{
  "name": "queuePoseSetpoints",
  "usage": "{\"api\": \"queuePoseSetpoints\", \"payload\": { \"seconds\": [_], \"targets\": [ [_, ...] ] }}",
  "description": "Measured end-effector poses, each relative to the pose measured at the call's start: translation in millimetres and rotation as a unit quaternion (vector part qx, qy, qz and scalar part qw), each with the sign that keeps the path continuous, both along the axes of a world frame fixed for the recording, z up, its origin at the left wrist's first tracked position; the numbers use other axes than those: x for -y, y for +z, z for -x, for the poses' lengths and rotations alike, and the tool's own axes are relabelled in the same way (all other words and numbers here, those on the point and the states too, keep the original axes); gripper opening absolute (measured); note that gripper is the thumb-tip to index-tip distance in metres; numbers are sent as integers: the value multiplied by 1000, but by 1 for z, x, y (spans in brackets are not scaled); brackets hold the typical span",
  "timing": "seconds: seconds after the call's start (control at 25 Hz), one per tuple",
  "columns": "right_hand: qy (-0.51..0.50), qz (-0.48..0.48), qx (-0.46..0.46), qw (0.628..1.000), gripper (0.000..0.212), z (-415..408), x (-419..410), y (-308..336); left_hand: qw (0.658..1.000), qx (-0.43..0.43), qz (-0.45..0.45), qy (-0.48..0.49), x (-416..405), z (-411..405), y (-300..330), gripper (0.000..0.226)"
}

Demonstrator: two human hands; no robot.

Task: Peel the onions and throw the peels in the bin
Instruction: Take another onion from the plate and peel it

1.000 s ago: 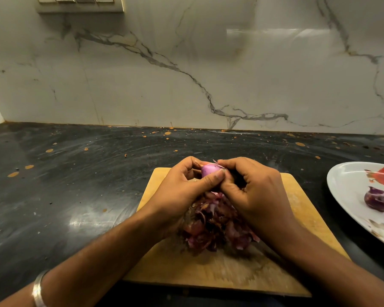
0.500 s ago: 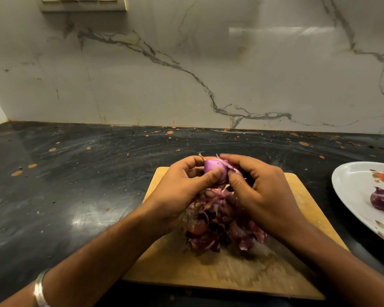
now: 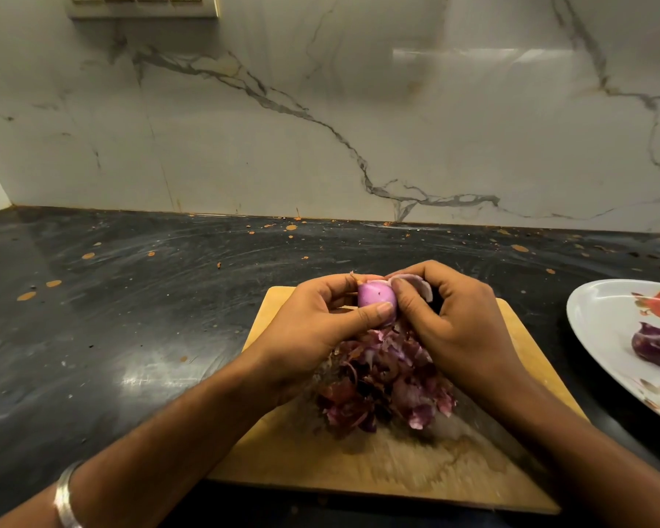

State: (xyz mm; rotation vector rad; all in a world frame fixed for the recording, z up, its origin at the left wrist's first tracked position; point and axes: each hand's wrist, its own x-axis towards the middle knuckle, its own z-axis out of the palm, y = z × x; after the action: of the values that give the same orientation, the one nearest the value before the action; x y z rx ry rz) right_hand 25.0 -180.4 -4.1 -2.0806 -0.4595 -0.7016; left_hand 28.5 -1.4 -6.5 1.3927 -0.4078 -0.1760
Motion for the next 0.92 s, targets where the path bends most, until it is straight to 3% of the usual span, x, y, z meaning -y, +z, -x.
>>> {"api": "queuePoseSetpoints", "payload": {
  "seconds": [0.4,0.6,0.76,0.92],
  "targets": [
    [-4,2,10,1000,13,0,0,2,999,10,-11,35,3,2,3,50],
    [-5,-53,-30,998,20,-2,1,-1,999,-18,33,29,1,0,3,52],
    [-4,-1,-13,1000,28,-1,1,1,991,-86,102,16,4,-1,0,45],
    [6,-12,-36,999,12,0,1,2,989,-88,113,33,3,-3,0,45]
  ]
}}
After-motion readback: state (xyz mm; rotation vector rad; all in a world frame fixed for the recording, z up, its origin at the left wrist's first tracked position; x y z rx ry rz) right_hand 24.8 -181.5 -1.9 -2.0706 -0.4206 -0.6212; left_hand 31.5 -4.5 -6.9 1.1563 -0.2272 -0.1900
